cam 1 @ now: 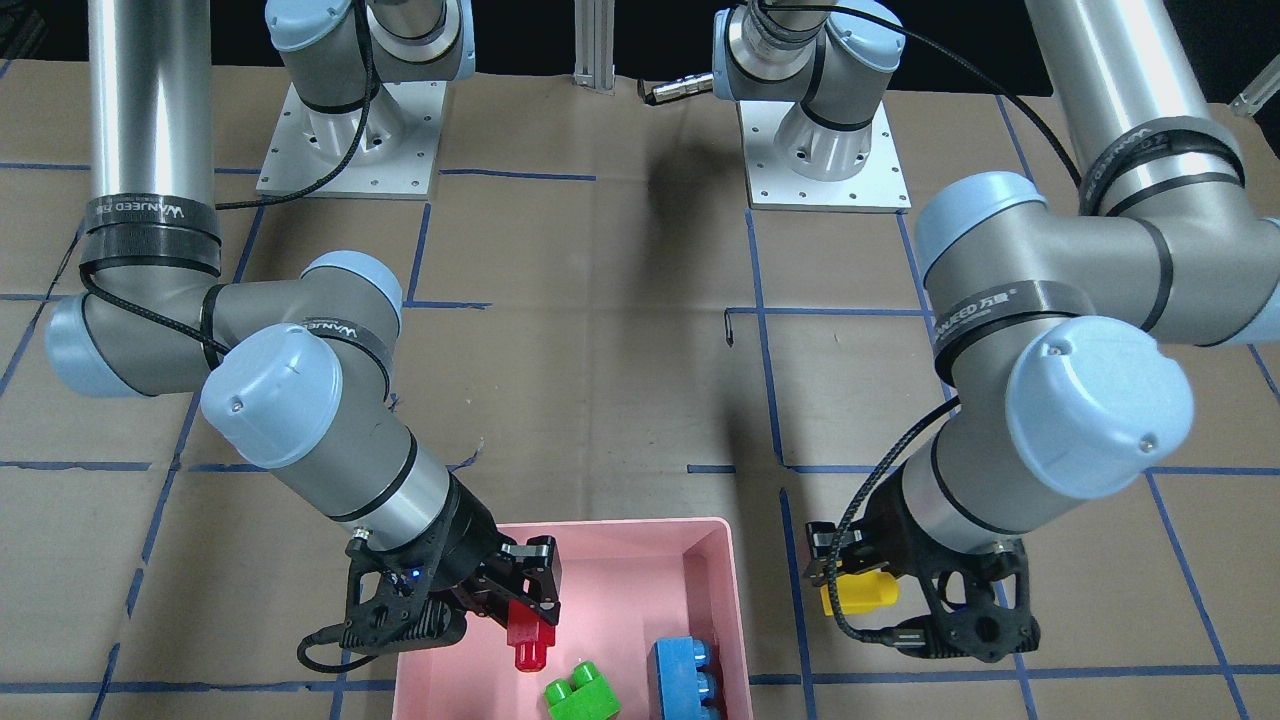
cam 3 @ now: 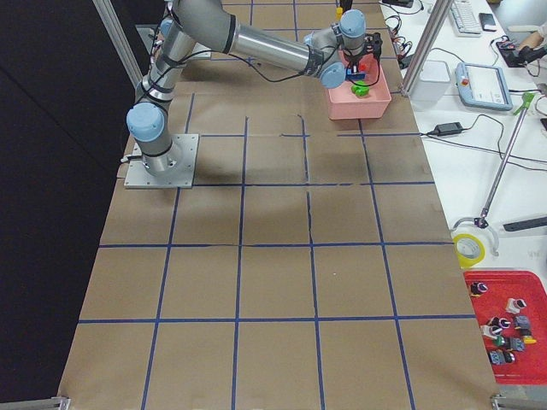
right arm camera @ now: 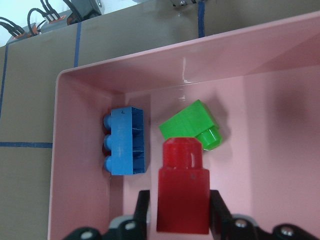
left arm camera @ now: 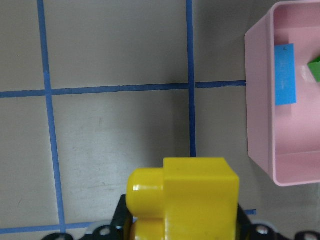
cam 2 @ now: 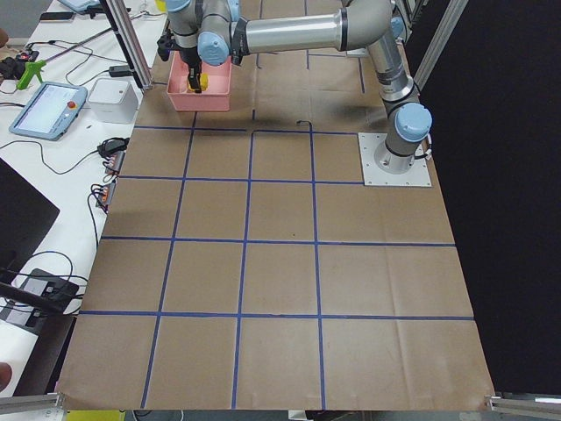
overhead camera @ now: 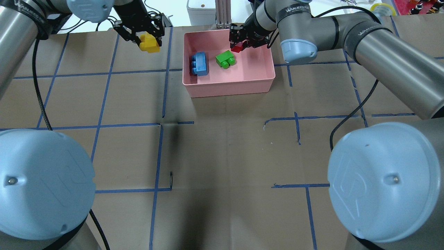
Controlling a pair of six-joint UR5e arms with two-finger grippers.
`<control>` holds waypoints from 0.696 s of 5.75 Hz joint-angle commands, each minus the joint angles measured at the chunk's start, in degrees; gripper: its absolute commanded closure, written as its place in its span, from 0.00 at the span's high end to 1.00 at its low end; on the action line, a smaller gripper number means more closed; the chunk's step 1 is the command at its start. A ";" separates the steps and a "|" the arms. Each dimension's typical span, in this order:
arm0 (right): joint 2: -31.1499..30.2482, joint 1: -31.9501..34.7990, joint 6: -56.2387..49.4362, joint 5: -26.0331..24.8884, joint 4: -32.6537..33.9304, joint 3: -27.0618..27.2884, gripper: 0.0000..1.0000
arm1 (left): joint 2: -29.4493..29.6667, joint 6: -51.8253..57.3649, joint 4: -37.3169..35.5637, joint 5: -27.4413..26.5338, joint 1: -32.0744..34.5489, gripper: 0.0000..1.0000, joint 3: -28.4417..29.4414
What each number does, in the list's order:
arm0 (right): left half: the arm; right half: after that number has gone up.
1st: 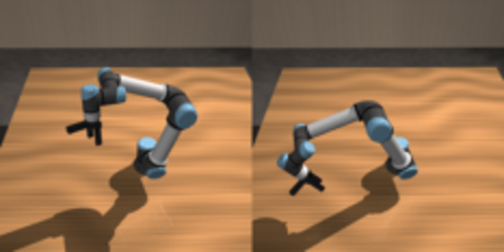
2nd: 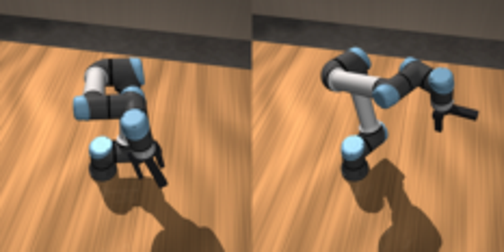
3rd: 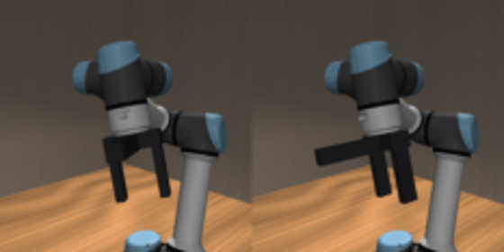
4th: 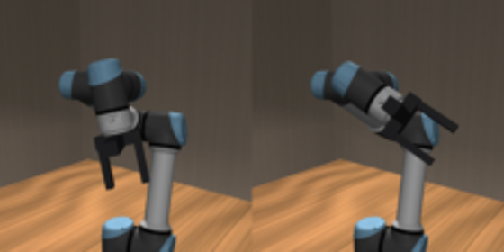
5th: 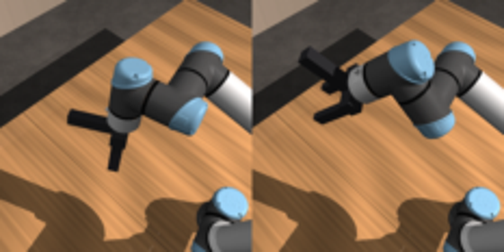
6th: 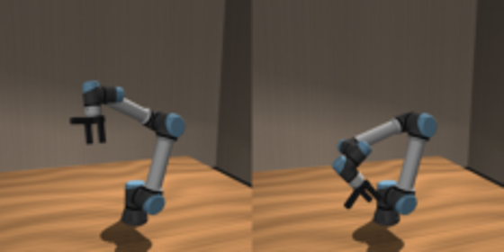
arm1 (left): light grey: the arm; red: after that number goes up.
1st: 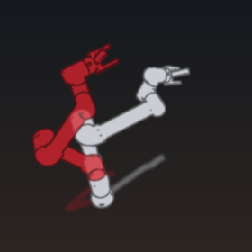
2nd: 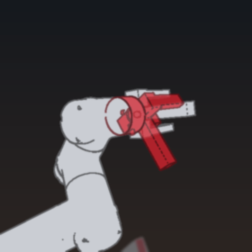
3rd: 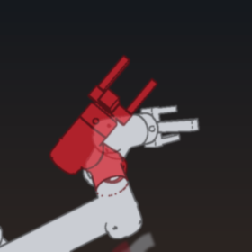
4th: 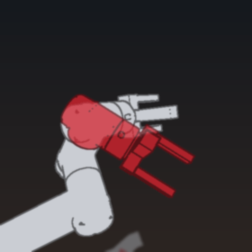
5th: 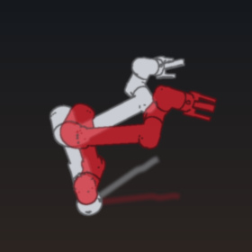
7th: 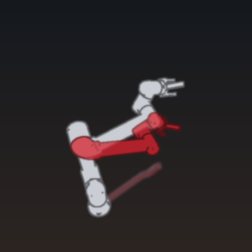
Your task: Put all blocks into box
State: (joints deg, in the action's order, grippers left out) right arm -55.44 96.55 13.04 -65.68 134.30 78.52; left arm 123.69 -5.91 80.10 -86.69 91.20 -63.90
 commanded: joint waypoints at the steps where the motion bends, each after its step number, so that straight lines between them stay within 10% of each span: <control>1: -0.28 -0.13 -0.03 0.02 -0.35 0.32 1.00 | 2.25 -10.99 -3.27 -0.24 5.27 0.08 0.00; 4: -8.85 -9.32 -13.57 -1.03 -11.62 0.23 1.00 | 8.47 -23.77 -11.86 -0.68 12.49 0.11 0.79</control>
State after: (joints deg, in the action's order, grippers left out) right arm -60.67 90.55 6.06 -66.44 127.96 78.74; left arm 129.77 -26.44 71.26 -87.15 101.71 -63.46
